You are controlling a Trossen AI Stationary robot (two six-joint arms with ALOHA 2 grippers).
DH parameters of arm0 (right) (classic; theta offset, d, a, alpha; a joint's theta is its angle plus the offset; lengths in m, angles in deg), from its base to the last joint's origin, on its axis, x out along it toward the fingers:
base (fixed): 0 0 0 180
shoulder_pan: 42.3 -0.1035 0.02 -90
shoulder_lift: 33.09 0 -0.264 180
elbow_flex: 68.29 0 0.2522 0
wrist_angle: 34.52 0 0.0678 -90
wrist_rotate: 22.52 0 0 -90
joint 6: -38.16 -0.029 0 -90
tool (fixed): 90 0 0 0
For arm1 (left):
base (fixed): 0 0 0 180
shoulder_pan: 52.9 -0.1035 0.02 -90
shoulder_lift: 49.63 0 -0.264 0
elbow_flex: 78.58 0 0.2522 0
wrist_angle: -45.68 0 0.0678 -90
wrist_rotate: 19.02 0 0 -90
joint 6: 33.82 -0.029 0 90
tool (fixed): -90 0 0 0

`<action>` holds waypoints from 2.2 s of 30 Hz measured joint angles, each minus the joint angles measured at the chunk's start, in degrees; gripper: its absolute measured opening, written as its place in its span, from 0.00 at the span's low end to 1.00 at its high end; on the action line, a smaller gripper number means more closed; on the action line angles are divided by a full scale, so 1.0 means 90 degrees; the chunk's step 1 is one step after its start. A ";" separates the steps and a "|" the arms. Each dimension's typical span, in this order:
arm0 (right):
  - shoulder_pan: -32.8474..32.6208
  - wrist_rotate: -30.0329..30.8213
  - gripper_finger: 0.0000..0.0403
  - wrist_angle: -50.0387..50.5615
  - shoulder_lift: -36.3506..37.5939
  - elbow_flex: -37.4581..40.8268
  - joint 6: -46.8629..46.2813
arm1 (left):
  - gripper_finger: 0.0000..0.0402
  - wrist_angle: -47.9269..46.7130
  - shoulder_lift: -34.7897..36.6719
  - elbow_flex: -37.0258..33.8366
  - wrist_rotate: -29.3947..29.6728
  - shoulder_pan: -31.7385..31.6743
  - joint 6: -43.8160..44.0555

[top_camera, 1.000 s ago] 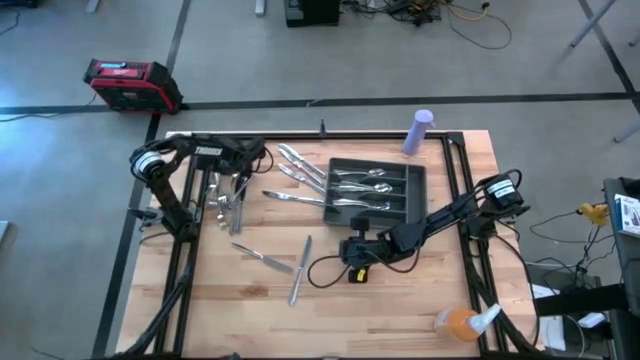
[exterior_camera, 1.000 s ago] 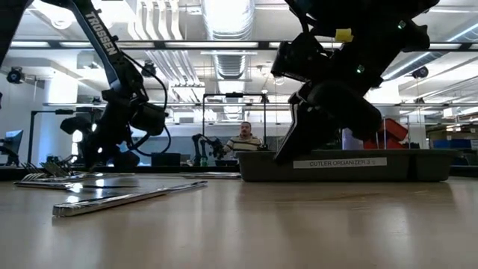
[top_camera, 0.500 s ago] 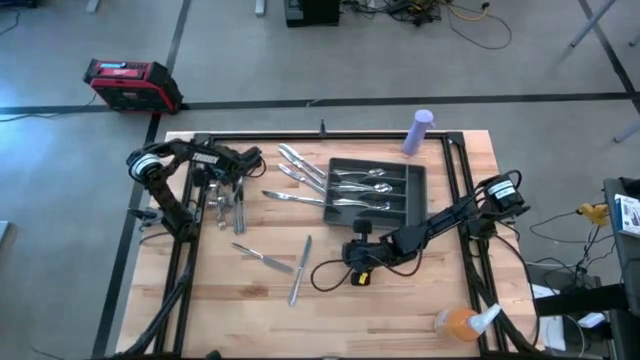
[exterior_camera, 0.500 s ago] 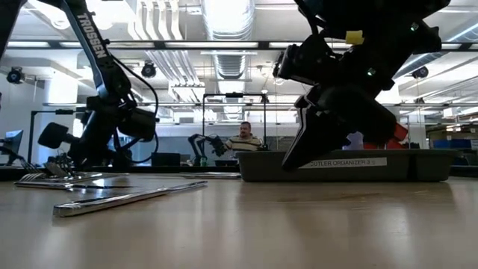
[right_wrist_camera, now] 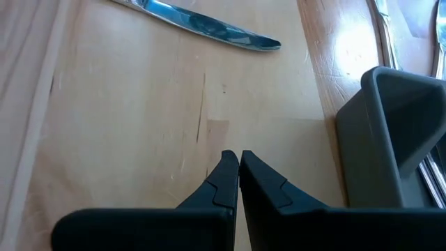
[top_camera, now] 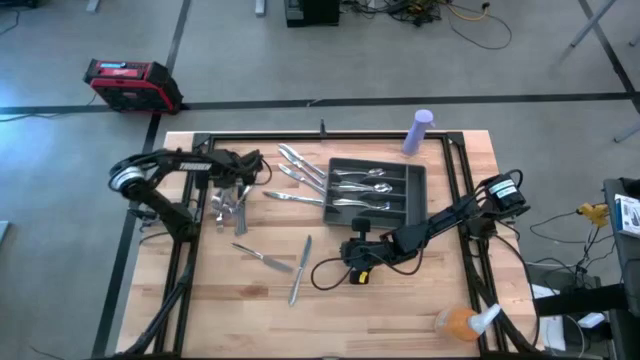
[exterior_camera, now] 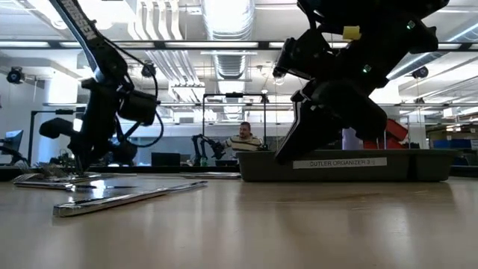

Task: Sort silverware
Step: Adjust the silverware, then put the silver fork into the gray silverware tray

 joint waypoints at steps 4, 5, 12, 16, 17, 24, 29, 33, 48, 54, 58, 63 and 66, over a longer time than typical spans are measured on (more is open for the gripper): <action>0.0000 -0.0002 0.00 0.0005 0.0000 0.0000 0.0005 | 0.00 0.0120 0.0624 -0.0017 -0.1098 0.0861 -0.0142; 0.0000 -0.0002 0.00 0.0003 0.0000 0.0000 0.0003 | 0.00 0.0154 0.0784 -0.0017 -0.1223 0.1126 -0.0180; 0.0000 -0.0002 0.00 0.0000 0.0002 0.0000 0.0030 | 0.00 0.0152 0.1910 -0.0015 -0.0571 0.2995 0.0160; 0.0050 -0.0005 0.00 -0.0049 0.0002 -0.0058 0.0236 | 0.00 -0.0115 0.2410 -0.0013 0.0064 0.3713 0.0238; 0.0086 -0.0006 0.00 -0.0071 0.0001 -0.0095 0.0246 | 0.00 -0.0290 0.2494 -0.0038 0.0139 0.3768 0.0365; 0.0489 -0.0005 0.00 -0.0192 -0.0032 -0.0574 0.0481 | 0.00 -0.0892 0.2224 -0.0536 0.0343 0.2786 0.1001; 0.0729 -0.0007 0.00 0.0009 -0.0034 -0.1027 0.0618 | 0.00 0.0093 0.1496 -0.0970 0.0208 0.2138 0.0274; 0.0906 -0.0133 0.00 0.0397 -0.0103 -0.1557 0.0896 | 0.00 0.1484 0.0971 -0.1194 0.0131 0.2233 -0.0615; 0.1776 -0.1846 0.00 0.1552 -0.0692 -0.2941 0.2790 | 0.00 0.2993 0.1464 -0.0610 -0.0392 0.3871 -0.2162; 0.1910 -0.2736 0.02 0.0956 -0.0883 -0.2949 0.2387 | 0.00 0.2547 0.2710 -0.0620 0.1125 0.3918 -0.2398; 0.1980 -0.2730 0.12 0.0484 -0.1276 -0.3014 0.2380 | 0.00 0.2601 0.3537 -0.0625 0.2182 0.3963 -0.2806; 0.2170 -0.2434 0.28 0.0100 -0.2116 -0.3484 0.1967 | 0.00 0.2843 0.4249 -0.0670 0.2501 0.4008 -0.3280; 0.2282 -0.2183 0.32 0.0201 -0.2551 -0.3883 0.1885 | 0.00 0.2959 0.4499 -0.0694 0.2533 0.4004 -0.3381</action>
